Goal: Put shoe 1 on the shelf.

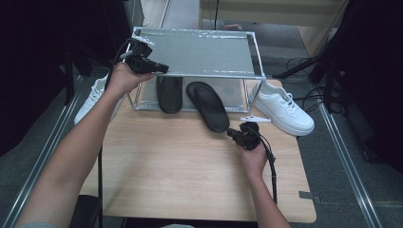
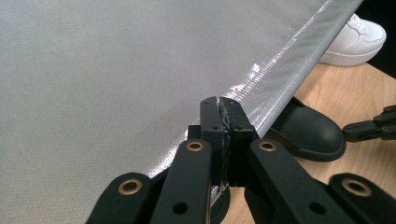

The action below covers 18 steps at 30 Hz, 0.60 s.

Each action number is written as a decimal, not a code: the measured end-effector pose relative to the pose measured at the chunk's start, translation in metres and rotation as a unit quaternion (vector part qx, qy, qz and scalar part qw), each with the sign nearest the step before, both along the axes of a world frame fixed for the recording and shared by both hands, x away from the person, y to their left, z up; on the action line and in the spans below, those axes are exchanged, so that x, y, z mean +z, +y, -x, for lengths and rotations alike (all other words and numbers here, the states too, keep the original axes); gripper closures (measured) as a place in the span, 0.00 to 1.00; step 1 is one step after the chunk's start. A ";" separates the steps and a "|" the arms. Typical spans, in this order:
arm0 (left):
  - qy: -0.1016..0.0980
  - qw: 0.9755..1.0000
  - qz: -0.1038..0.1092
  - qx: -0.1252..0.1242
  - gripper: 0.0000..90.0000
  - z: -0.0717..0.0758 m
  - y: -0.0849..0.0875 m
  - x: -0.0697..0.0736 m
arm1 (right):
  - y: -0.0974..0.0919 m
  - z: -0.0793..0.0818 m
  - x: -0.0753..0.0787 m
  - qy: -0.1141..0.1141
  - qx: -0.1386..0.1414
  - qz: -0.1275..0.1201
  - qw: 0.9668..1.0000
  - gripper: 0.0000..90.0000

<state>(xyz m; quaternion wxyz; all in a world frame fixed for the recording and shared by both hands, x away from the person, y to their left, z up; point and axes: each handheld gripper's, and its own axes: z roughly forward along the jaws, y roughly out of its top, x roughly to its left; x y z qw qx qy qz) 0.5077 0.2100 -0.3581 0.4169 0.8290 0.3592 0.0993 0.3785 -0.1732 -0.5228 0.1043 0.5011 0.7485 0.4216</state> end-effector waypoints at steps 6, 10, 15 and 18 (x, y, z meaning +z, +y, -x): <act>0.001 1.000 0.008 0.000 1.00 -0.001 0.002 -0.002 | 0.017 -0.011 0.001 -0.003 0.011 0.006 1.000 1.00; -0.001 1.000 0.005 0.001 1.00 0.000 0.001 -0.001 | 0.031 -0.019 0.001 -0.006 0.021 0.006 1.000 1.00; -0.001 1.000 0.009 0.000 1.00 0.000 0.002 -0.002 | 0.046 -0.028 -0.002 -0.006 0.026 -0.002 1.000 1.00; -0.001 1.000 0.009 0.000 1.00 0.000 0.002 -0.002 | 0.051 -0.032 -0.002 -0.006 0.026 -0.003 1.000 1.00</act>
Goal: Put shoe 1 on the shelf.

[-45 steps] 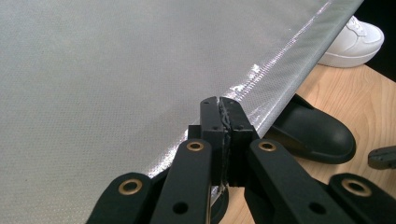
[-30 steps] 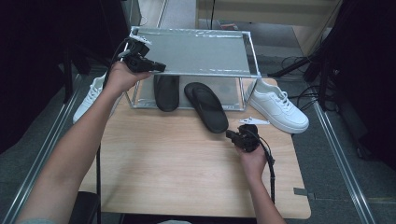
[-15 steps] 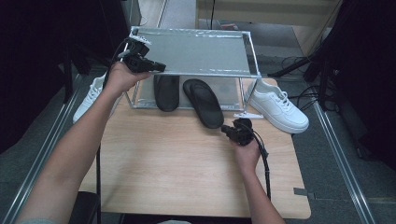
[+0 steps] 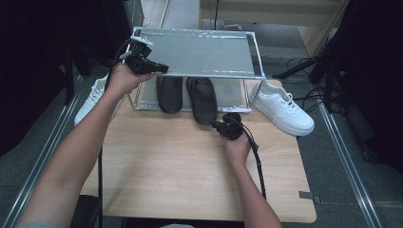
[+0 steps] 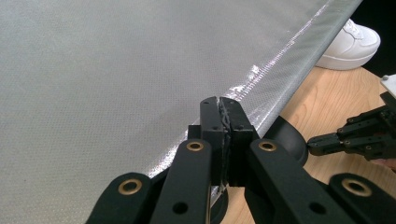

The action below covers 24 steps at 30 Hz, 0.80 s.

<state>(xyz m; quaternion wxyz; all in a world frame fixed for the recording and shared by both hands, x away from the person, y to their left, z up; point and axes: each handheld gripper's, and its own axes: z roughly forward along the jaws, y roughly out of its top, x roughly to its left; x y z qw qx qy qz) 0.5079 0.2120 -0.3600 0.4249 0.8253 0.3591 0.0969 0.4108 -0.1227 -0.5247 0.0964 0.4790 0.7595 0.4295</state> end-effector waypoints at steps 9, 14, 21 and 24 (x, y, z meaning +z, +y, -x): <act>-0.002 1.000 -0.003 0.001 1.00 0.001 -0.001 0.000 | -0.006 -0.003 0.001 0.002 -0.023 0.011 1.000 1.00; -0.003 1.000 -0.007 0.000 1.00 0.001 -0.001 0.001 | -0.002 -0.011 0.002 0.006 -0.028 -0.003 1.000 0.99; -0.004 1.000 -0.009 0.000 1.00 0.001 -0.001 0.001 | 0.018 -0.023 0.003 0.010 -0.025 0.000 1.000 0.99; -0.004 1.000 -0.008 -0.001 1.00 0.001 -0.001 0.001 | 0.026 -0.027 0.003 0.011 -0.027 -0.008 1.000 0.99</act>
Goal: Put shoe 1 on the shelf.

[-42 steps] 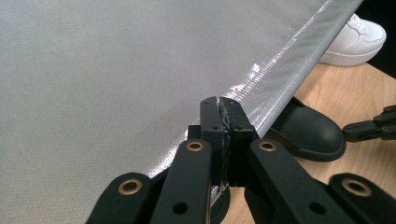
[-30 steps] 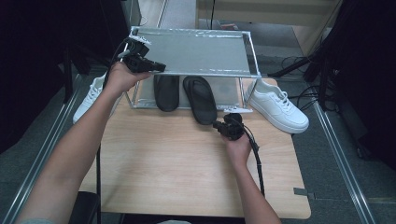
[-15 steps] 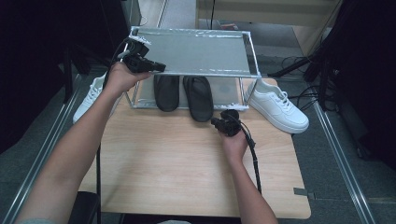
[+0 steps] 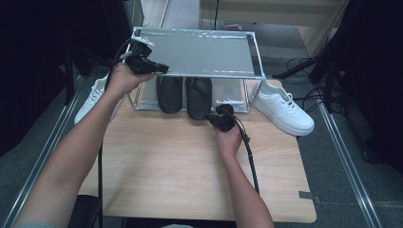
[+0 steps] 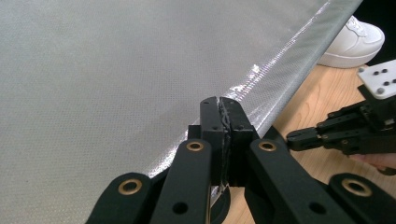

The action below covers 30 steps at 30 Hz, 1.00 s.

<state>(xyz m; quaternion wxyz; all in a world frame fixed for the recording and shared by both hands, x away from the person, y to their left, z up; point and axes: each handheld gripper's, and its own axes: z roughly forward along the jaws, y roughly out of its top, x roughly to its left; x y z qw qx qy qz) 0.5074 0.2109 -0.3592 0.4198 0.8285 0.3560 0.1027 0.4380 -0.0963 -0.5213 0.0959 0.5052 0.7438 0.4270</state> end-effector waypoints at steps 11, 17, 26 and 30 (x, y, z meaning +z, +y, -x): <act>-0.001 1.000 -0.003 0.001 1.00 0.000 -0.001 0.000 | 0.034 -0.019 0.004 0.002 0.004 0.009 1.000 0.99; -0.010 1.000 -0.002 0.000 1.00 0.002 0.000 -0.001 | 0.037 -0.023 0.004 0.001 0.007 0.013 1.000 0.97; 0.002 1.000 0.012 0.013 0.98 0.001 0.001 -0.001 | 0.028 -0.002 0.017 -0.030 0.040 0.016 0.999 0.97; 0.008 1.000 0.009 0.022 0.90 0.003 0.001 0.005 | 0.022 0.013 0.026 -0.042 0.056 0.009 0.998 0.96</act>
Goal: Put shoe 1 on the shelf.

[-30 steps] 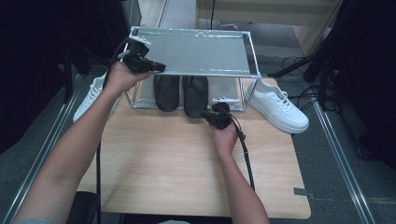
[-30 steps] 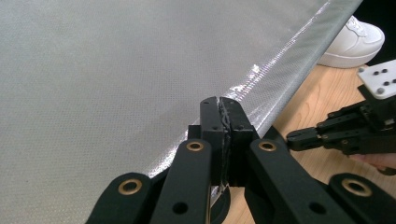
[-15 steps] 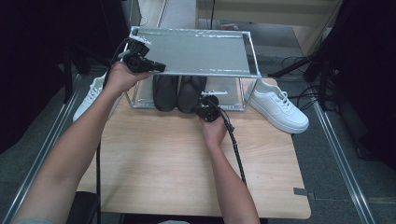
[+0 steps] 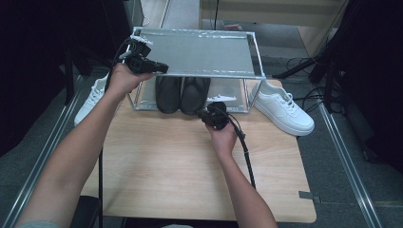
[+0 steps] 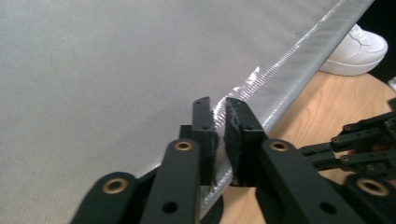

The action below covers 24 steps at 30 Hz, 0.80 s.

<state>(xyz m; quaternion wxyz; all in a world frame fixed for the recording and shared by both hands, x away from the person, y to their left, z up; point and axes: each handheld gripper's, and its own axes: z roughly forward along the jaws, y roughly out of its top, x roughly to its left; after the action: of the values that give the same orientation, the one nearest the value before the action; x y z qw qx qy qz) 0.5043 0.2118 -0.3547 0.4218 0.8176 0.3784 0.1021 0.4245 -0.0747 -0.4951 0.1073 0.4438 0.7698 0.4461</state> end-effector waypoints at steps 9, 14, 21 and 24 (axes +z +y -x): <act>-0.010 0.999 -0.015 -0.037 0.70 0.040 -0.011 0.023 | -0.018 0.031 0.017 -0.029 0.038 -0.042 0.998 0.78; -0.010 0.999 -0.013 -0.048 0.62 0.059 -0.011 0.021 | -0.030 0.045 0.022 -0.054 0.061 -0.034 0.996 0.68; 0.001 0.999 -0.006 -0.054 0.54 0.078 -0.007 0.009 | -0.051 0.059 0.025 -0.050 0.071 -0.027 0.996 0.60; -0.004 0.999 -0.002 -0.054 0.50 0.086 -0.006 0.000 | -0.059 0.063 0.023 -0.043 0.073 -0.030 0.996 0.59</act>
<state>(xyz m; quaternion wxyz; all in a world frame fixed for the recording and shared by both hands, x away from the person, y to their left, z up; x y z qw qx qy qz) 0.4186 0.2061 -0.3548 0.4260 0.8375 0.3319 0.0830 0.3615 -0.1338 -0.4722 0.0946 0.3701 0.7809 0.4942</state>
